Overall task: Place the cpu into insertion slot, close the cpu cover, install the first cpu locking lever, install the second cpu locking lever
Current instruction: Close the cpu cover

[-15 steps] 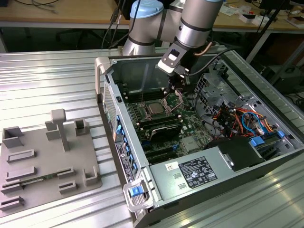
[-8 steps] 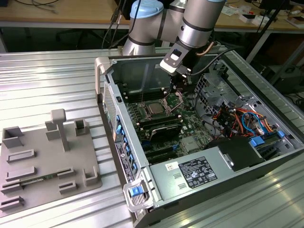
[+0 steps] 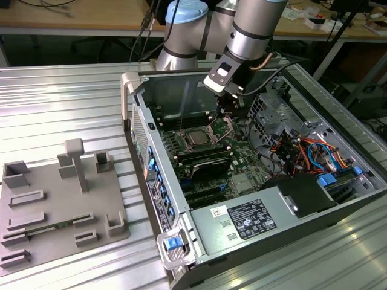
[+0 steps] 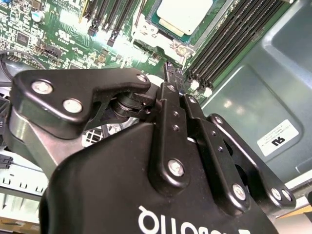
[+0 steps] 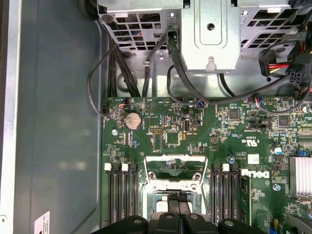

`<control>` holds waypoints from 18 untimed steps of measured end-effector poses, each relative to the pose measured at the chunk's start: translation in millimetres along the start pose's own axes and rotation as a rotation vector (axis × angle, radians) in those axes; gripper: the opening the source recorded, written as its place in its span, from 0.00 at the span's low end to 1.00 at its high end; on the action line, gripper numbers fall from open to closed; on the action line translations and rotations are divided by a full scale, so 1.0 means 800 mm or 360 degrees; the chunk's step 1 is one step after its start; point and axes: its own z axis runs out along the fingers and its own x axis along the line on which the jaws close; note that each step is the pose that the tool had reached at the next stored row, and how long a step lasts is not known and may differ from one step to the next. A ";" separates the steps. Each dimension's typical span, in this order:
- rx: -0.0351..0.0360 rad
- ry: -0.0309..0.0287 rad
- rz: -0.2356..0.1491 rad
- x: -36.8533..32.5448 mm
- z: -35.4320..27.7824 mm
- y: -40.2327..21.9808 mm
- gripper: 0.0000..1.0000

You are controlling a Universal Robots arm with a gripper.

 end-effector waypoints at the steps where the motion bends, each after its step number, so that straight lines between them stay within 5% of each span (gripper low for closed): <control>1: 0.0000 0.00003 0.0000 0.0000 -0.0007 0.0000 0.11; 18: 0.0000 0.00008 0.0000 0.0003 -0.0138 0.0004 0.11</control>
